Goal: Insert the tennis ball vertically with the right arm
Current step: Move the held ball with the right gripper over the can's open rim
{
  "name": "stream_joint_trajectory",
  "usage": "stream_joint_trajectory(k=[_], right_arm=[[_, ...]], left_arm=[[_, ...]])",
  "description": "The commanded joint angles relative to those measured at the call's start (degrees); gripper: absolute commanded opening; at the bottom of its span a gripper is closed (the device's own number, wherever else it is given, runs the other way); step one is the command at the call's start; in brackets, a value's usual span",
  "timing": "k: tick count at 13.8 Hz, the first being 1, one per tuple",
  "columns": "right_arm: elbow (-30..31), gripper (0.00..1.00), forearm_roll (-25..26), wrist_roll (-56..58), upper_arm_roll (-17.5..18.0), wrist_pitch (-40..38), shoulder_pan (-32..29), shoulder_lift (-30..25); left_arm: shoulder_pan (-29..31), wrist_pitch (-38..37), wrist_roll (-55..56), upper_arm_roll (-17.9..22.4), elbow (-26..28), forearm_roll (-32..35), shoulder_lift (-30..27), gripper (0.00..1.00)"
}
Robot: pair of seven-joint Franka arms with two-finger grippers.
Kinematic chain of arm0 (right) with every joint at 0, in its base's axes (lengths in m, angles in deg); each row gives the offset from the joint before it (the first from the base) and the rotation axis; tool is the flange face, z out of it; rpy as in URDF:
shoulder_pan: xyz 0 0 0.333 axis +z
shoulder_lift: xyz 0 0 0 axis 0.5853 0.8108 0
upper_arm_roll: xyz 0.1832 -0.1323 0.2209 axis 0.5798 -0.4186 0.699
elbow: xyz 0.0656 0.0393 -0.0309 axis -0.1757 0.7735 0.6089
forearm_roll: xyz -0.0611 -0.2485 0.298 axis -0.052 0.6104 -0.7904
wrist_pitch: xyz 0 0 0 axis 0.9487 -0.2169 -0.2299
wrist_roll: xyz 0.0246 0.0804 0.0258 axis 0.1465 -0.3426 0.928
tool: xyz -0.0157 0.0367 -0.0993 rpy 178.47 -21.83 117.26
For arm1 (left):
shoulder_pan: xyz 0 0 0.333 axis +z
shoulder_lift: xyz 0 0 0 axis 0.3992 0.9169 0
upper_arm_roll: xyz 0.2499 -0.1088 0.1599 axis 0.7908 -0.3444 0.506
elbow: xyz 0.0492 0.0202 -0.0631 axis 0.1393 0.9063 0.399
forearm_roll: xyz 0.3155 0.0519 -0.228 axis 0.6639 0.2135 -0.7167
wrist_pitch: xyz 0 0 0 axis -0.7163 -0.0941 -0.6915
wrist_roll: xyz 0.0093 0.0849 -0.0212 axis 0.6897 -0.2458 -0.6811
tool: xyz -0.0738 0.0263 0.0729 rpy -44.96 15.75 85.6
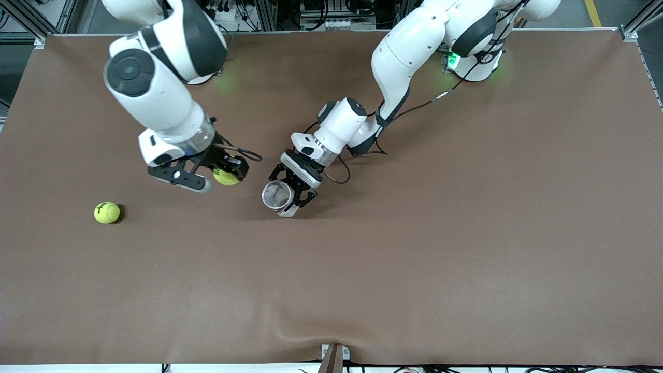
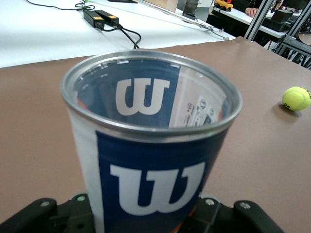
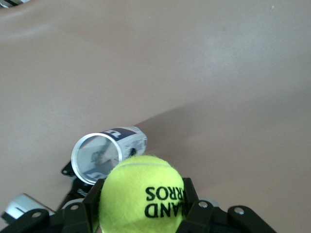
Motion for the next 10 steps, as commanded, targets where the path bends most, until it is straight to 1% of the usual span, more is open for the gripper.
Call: stream_joint_trajectory(k=[1,4,5,7,8,10], right_arm=[[-1.2,0.0,1.8,-5.62,-0.66,3.81,1.99,2.76],[-1.29,0.0,4.0,-8.27,-0.66,8.21,2.88,5.13],[-1.37,0.0,4.01,-8.37,-0.66,9.18,3.14,5.57],[-1.37,0.0,4.09,-8.45,-0.66,10.76,3.32,6.37],[-1.37,0.0,4.09,-8.45,-0.66,11.9,3.93,6.89],[-1.46,0.0,4.18,-9.94,-0.74,13.14,5.25,8.65]], left_arm=[[-0.92,1.16,0.32,0.7,-1.07,-0.87,0.88,0.6],[-1.01,1.16,0.32,0.88,-1.07,-0.87,0.88,0.64],[-1.01,1.16,0.32,0.88,-1.07,-0.79,0.88,0.67],[-1.01,1.16,0.32,0.88,-1.07,-0.79,0.97,0.67],[-1.01,1.16,0.32,0.88,-1.07,-0.7,0.97,0.7],[-1.01,1.16,0.32,0.88,-1.07,-0.7,0.97,0.7]])
